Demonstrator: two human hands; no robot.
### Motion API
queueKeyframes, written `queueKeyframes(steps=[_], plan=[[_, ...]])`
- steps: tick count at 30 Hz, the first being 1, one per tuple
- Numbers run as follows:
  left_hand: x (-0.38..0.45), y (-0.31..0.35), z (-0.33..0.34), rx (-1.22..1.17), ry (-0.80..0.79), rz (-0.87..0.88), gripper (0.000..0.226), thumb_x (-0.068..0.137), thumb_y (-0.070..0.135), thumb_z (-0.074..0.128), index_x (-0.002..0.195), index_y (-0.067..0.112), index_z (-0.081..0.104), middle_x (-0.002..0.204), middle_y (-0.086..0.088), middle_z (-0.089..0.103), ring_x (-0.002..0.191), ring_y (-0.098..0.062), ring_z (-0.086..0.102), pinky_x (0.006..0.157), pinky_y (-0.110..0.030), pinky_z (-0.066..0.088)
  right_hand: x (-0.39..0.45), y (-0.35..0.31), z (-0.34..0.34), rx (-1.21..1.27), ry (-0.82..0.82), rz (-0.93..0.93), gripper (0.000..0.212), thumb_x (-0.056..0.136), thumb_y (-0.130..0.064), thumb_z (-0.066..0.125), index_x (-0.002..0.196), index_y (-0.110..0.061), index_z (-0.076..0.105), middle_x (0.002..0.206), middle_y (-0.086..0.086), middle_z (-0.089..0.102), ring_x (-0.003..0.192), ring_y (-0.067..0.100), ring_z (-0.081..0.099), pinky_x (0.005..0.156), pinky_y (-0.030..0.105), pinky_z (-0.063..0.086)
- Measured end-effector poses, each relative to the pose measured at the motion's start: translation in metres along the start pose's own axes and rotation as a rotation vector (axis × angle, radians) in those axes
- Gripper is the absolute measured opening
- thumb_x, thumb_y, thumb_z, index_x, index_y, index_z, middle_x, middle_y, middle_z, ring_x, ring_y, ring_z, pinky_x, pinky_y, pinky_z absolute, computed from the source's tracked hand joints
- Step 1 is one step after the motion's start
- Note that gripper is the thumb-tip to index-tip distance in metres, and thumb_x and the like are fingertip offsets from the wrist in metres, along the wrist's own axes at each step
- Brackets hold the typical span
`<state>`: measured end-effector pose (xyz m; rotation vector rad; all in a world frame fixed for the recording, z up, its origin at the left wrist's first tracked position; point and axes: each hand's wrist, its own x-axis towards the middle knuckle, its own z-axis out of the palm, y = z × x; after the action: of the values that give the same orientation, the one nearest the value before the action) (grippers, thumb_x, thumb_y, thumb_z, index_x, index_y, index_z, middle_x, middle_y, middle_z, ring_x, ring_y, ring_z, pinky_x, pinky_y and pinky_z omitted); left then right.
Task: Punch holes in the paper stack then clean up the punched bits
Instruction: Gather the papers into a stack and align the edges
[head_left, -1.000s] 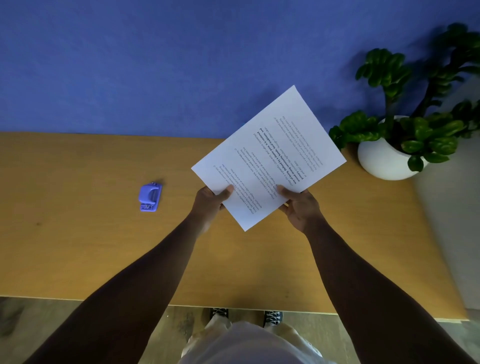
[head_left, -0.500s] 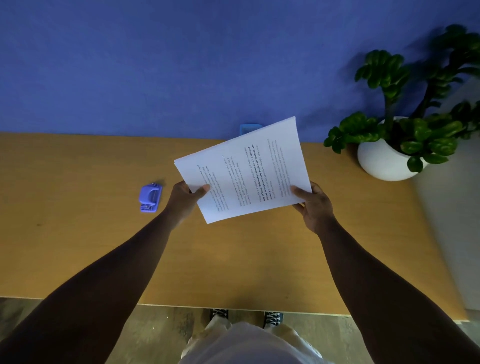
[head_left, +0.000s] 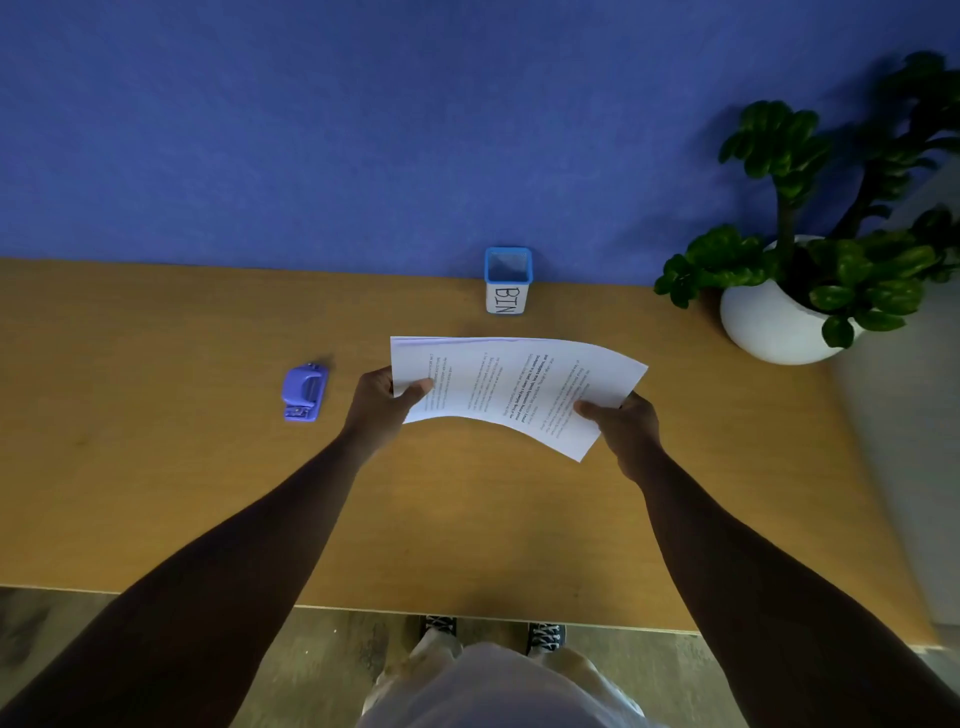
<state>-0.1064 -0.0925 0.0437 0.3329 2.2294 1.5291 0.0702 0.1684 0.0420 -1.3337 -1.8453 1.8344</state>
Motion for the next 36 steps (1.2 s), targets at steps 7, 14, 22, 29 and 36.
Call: queueKeyframes(steps=[7, 14, 22, 29, 36], plan=[[-0.012, -0.005, 0.02, -0.035, 0.061, -0.025, 0.019, 0.087, 0.019, 0.074, 0.106, 0.017, 0.075, 0.096, 0.007, 0.075, 0.086, -0.005, 0.07, 0.074, -0.024, 0.055, -0.007, 0.001, 0.001, -0.053, 0.076, -0.065, 0.02, 0.077, -0.011, 0.08, 0.083, -0.025, 0.066, 0.087, -0.007, 0.07, 0.077, 0.012, 0.067, 0.057, 0.024, 0.051], [-0.019, -0.005, 0.033, -0.056, 0.059, -0.03, 0.019, 0.086, 0.019, 0.073, 0.105, 0.024, 0.074, 0.097, 0.012, 0.075, 0.091, -0.01, 0.072, 0.074, -0.029, 0.059, -0.009, -0.002, 0.003, -0.083, 0.062, -0.132, 0.018, 0.08, -0.011, 0.076, 0.091, -0.023, 0.068, 0.091, -0.006, 0.071, 0.082, 0.013, 0.067, 0.067, 0.028, 0.056], [-0.02, -0.017, 0.032, 0.036, 0.036, -0.153, 0.034, 0.08, 0.02, 0.08, 0.113, 0.016, 0.069, 0.105, -0.001, 0.073, 0.096, -0.019, 0.069, 0.082, -0.036, 0.058, -0.012, 0.005, 0.005, -0.107, 0.067, -0.093, 0.026, 0.078, -0.013, 0.078, 0.102, -0.015, 0.068, 0.098, 0.002, 0.07, 0.089, 0.022, 0.067, 0.074, 0.036, 0.06], [-0.015, -0.016, 0.029, 0.02, 0.119, -0.094, 0.027, 0.084, 0.023, 0.076, 0.11, 0.016, 0.072, 0.101, 0.002, 0.075, 0.092, -0.011, 0.071, 0.079, -0.03, 0.057, -0.009, -0.005, 0.004, -0.079, 0.085, -0.125, 0.019, 0.078, -0.014, 0.077, 0.09, -0.024, 0.067, 0.087, -0.008, 0.068, 0.081, 0.015, 0.067, 0.071, 0.033, 0.059], [-0.01, -0.025, 0.023, 0.168, 0.002, -0.168, 0.04, 0.084, 0.022, 0.076, 0.122, 0.013, 0.066, 0.116, -0.003, 0.071, 0.103, -0.022, 0.066, 0.092, -0.038, 0.055, -0.008, 0.003, 0.002, -0.143, 0.089, -0.08, 0.031, 0.078, -0.016, 0.078, 0.107, -0.012, 0.067, 0.096, 0.003, 0.069, 0.075, 0.012, 0.065, 0.054, 0.022, 0.052]])
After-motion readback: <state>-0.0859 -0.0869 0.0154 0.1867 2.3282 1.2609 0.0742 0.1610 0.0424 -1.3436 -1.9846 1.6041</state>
